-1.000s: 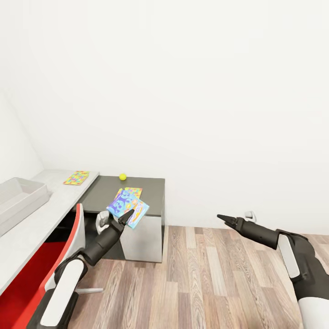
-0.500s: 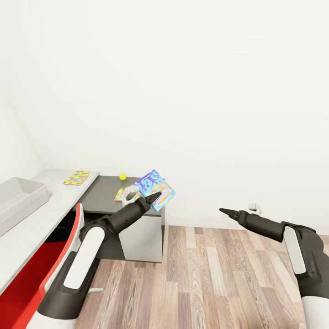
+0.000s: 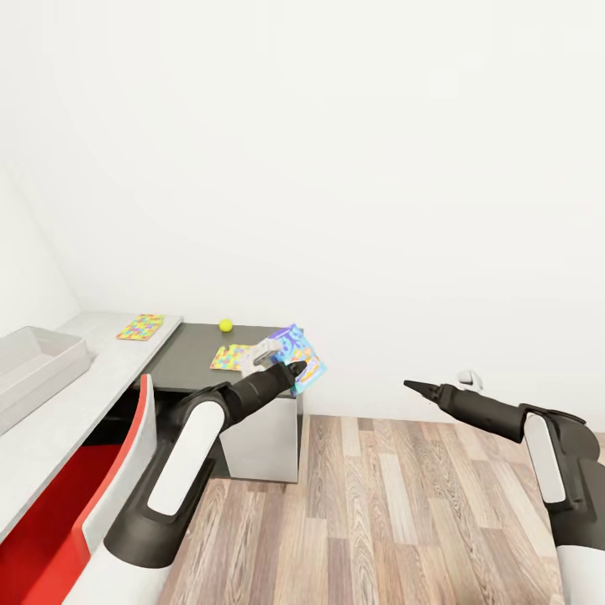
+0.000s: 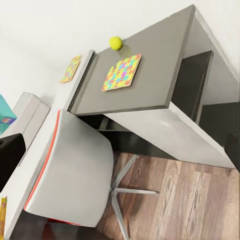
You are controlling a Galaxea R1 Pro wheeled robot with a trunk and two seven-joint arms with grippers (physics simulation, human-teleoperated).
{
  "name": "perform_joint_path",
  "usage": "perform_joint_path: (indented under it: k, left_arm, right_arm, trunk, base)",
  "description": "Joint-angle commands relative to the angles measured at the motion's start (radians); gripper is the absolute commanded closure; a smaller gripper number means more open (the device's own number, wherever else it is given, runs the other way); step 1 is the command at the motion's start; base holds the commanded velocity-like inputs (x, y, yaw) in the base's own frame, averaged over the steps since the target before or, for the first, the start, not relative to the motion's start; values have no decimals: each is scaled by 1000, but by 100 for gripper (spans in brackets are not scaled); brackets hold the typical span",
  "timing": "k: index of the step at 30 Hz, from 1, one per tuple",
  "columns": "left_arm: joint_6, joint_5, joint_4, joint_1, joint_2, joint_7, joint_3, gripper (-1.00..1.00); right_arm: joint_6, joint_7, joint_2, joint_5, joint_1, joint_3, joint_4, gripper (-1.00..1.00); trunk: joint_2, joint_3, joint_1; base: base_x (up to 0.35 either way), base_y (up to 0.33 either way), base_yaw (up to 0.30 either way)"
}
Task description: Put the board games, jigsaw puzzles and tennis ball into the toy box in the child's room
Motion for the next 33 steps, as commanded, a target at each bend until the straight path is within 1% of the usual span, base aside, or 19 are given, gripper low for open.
perform_joint_path:
  k: [1,8,10,15,16,19,20,24,33]
  left_arm:
    - [1,11,-1,-3,-2,19,-2,100]
    - [2,11,-2,-9,-8,48,-8,100]
    - [2,12,-2,-9,-6,51,-4,100]
    - [1,12,-2,-9,-7,51,2,100]
    - [1,12,-2,-9,-7,46,2,100]
    - [1,12,-2,-6,-5,8,10,100]
    - [1,12,-2,-6,-5,8,10,100]
    - [1,12,-2,-1,-5,-29,26,100]
    - [1,14,-3,2,-10,-51,36,100]
  right_arm:
    - [4,7,0,5,-1,-1,-1,-100]
    - [4,8,-2,5,1,-1,-5,-100]
    - [4,7,-1,5,2,-2,-7,-100]
    - [4,6,2,5,3,-3,-10,-100]
    - [4,6,3,5,3,-3,-11,-100]
    - [4,5,6,6,3,-3,-16,-100]
    - [4,5,6,6,3,-3,-16,-100]
    - [4,2,7,6,3,-4,-19,-100]
    - [4,-21,8,5,3,-4,-20,-100]
  trunk:
    - [-2,-2,1]
    - [-2,-2,1]
    - [-2,-2,1]
    - [-2,-2,1]
    - [-2,-2,1]
    - [-2,-2,1]
    - [-2,-2,1]
    - [-2,-2,1]
    - [-2,-2,1]
  base:
    - [0,0,0]
    - [0,0,0]
    - [44,0,0]
    - [195,0,0]
    - [272,0,0]
    - [308,0,4]
    - [316,0,12]
    - [328,0,100]
    - [330,0,227]
